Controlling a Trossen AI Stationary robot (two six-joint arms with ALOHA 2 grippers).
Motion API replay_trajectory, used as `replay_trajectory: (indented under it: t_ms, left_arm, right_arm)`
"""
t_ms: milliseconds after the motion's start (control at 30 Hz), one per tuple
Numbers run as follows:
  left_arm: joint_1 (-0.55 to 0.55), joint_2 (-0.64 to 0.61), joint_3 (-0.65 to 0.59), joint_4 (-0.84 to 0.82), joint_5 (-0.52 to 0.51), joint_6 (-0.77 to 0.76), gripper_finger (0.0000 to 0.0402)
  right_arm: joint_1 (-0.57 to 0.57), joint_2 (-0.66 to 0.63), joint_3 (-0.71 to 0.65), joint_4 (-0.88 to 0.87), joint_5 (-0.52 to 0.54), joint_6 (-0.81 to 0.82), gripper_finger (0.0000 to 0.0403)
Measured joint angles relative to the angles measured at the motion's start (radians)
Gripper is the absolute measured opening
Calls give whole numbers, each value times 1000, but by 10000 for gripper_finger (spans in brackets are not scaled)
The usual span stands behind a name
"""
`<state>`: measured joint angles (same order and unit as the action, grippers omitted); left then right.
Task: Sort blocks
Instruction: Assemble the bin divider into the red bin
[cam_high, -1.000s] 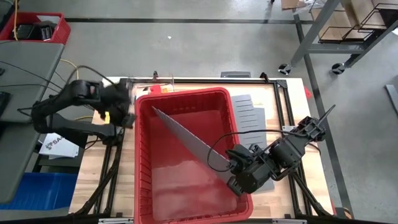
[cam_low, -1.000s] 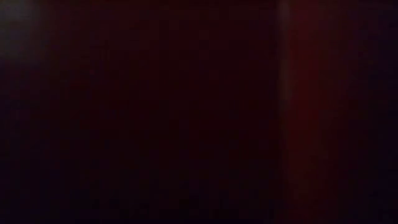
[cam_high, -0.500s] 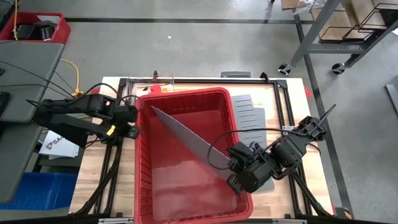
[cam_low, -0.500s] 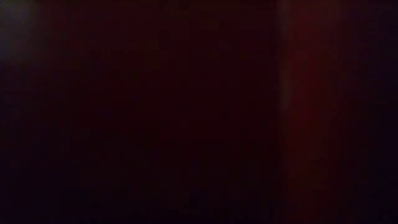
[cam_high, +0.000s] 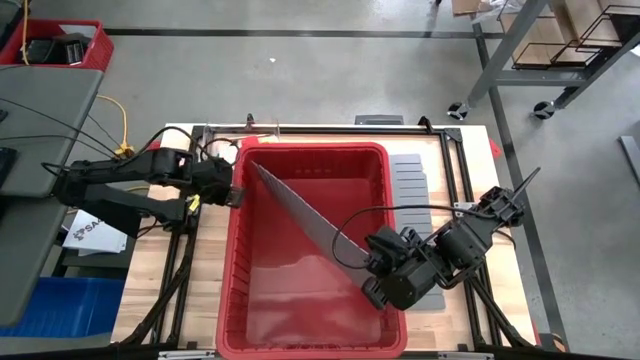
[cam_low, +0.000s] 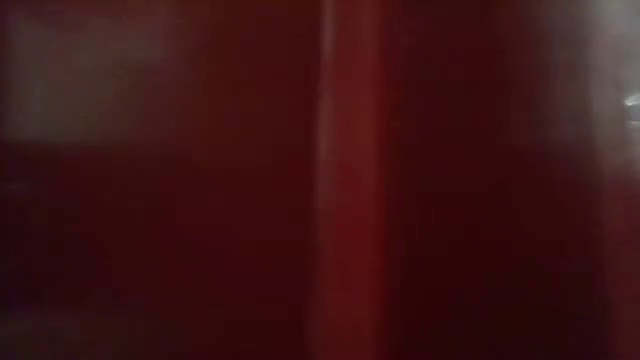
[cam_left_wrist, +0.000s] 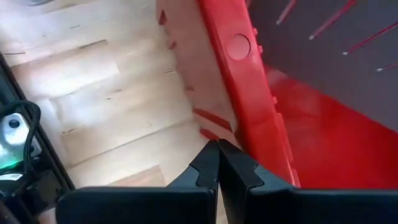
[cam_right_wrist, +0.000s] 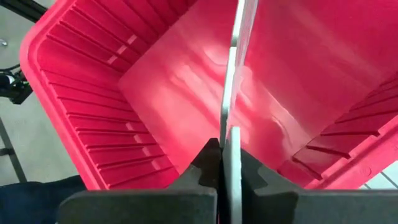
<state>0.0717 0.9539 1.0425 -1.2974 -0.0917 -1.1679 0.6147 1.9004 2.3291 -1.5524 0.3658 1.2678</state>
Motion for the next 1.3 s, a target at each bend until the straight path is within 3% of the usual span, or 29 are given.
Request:
replay_trajectory:
  t_ms: [267, 500, 600, 700, 933, 1133, 1300]
  left_arm:
    - [1, -58, 144, -80, -74, 19, 0]
    - [2, -72, 279, -53, -137, 169, 1]
    - [12, -54, 293, 6, -133, 331, 11]
    - [49, 0, 294, 22, -65, 515, 38]
    - [146, 193, 314, 31, 50, 1076, 149]
    - [174, 385, 423, -13, -98, 1494, 230]
    - [192, 484, 441, -26, -99, 1721, 247]
  right_arm:
    - [0, 0, 0, -18, 0, 33, 0]
    - [0, 0, 0, -18, -29, 61, 0]
    - [0, 0, 0, -18, -34, 66, 0]
    - [0, 0, 0, -18, -46, 68, 0]
    - [0, 0, 0, -18, -67, 87, 0]
    - [0, 0, 0, -18, -88, 86, 0]
    - [0, 0, 0, -18, -87, 59, 0]
